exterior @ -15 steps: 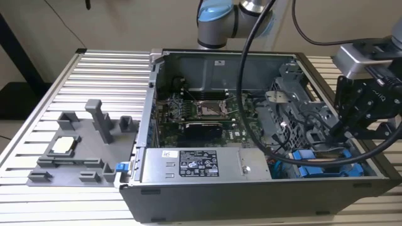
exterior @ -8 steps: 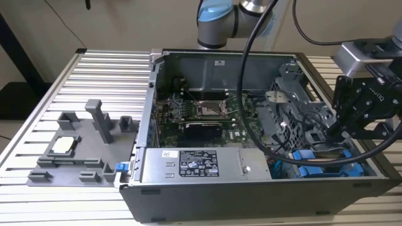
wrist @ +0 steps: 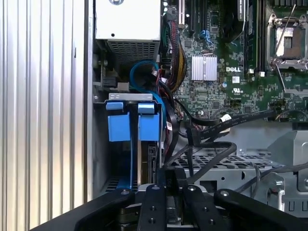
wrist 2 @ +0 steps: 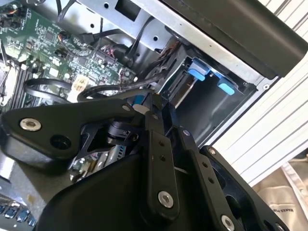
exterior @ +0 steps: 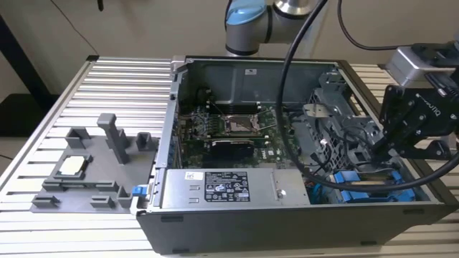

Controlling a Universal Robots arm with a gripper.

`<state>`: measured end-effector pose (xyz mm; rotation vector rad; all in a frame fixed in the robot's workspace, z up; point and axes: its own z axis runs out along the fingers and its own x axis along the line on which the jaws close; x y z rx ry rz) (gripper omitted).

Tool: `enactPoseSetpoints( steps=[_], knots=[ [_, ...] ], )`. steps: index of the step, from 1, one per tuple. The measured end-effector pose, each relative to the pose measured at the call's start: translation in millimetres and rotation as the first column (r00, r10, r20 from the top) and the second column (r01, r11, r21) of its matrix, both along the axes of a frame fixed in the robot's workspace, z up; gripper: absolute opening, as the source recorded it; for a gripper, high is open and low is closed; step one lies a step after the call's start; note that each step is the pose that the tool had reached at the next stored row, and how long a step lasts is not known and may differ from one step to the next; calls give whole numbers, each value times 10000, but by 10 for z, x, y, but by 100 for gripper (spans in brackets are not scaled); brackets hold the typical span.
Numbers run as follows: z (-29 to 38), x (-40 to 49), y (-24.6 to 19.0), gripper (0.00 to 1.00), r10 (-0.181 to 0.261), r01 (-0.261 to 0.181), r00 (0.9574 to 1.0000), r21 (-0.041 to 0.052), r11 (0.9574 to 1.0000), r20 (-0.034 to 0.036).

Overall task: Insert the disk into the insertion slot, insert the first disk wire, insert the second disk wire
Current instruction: 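Insert the first disk wire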

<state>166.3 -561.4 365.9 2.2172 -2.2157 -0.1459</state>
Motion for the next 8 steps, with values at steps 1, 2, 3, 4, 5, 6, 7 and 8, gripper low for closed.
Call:
enactPoseSetpoints(
  steps=[1, 2, 3, 4, 5, 6, 7, 8],
  knots=[
    [-1, 9, -9, 19, 0, 0, 10000, 2, 10000, -27],
    [-2, 23, -19, 19, -1, 1, 10000, 3, 10000, -46],
    [-4, 36, -24, 19, -1, 1, 10000, 2, 10000, -54],
    [-9, 48, -28, 19, -1, 1, 10000, 4, 10000, -63],
    [-16, 57, -33, 19, -3, 4, 10000, 6, 10000, -74],
    [-23, 64, -42, 19, -5, 5, 10000, 6, 10000, -84],
    [-33, 71, -52, 19, -7, 7, 10000, 7, 10000, -94],
    [-43, 78, -65, 19, -8, 8, 9999, 8, 10000, -104]
  ],
)
